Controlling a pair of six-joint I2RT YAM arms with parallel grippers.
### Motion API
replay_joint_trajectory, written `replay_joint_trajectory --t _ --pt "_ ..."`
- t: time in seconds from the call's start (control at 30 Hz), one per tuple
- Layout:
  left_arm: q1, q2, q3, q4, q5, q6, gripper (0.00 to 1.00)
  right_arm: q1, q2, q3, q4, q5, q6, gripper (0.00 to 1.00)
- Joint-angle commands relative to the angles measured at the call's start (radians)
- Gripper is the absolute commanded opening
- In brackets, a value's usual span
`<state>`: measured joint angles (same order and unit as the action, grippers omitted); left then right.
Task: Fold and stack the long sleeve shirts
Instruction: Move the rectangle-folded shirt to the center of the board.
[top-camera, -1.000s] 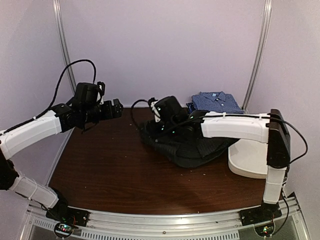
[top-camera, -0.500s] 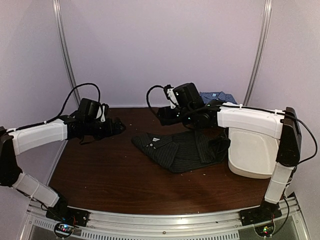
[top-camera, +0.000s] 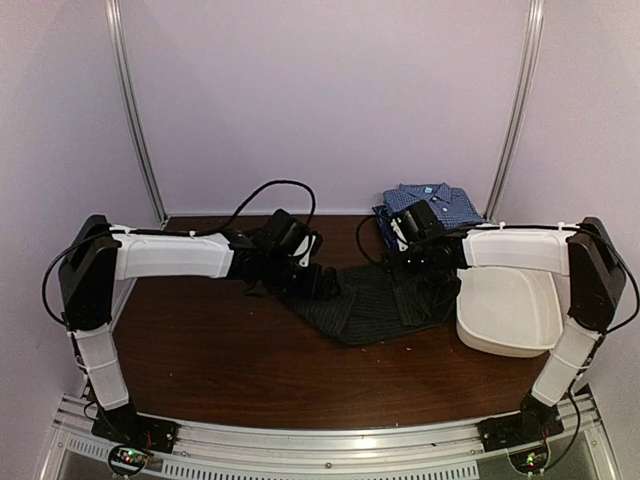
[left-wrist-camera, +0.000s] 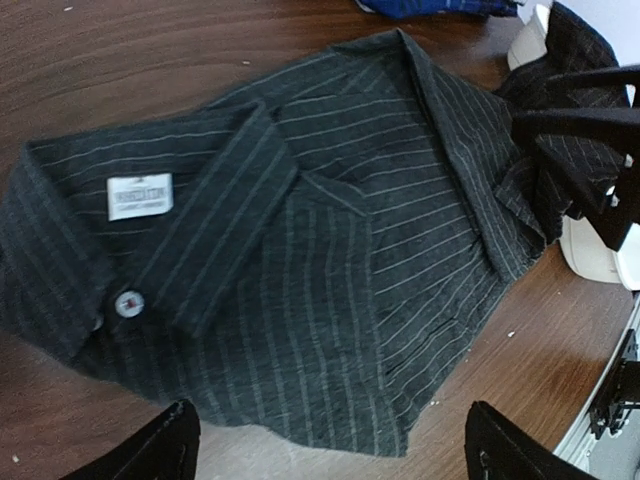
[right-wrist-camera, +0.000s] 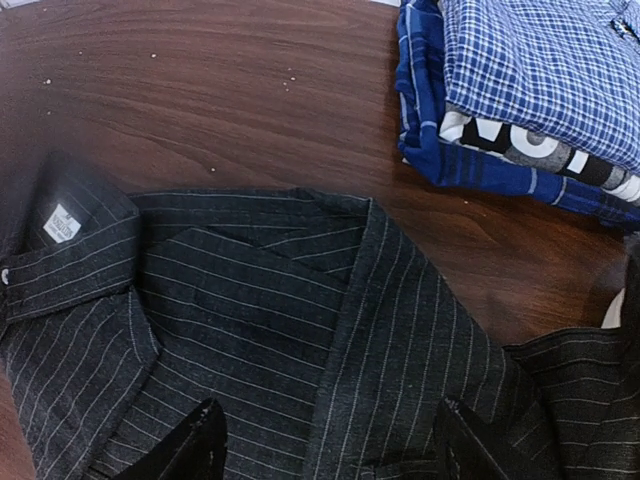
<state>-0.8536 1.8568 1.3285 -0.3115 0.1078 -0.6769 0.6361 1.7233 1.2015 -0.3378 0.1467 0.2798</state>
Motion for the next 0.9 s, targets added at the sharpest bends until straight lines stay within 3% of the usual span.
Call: replay_joint_trajectory --t 0.0,0.37,0.6,0.87 --pt "-0.072 0.118 0.151 -0.091 -0.064 0.049 0.93 -0.023 -0.042 -0.040 -0.004 0.060 -0.039 0.72" --pt "-0.120 0.255 0.232 -0.141 -0.092 0.043 0.84 -0.050 0.027 -0.080 0.012 0.054 -0.060 0.72" --pt "-0.120 0.285 0.224 -0.185 -0.148 0.039 0.65 -0.052 0.080 -0.068 -0.005 0.029 -0.064 0.73" --pt "-0.121 0.282 0.203 -0.205 -0.171 0.029 0.31 -0.052 0.129 -0.048 -0.030 0.008 -0.076 0.74"
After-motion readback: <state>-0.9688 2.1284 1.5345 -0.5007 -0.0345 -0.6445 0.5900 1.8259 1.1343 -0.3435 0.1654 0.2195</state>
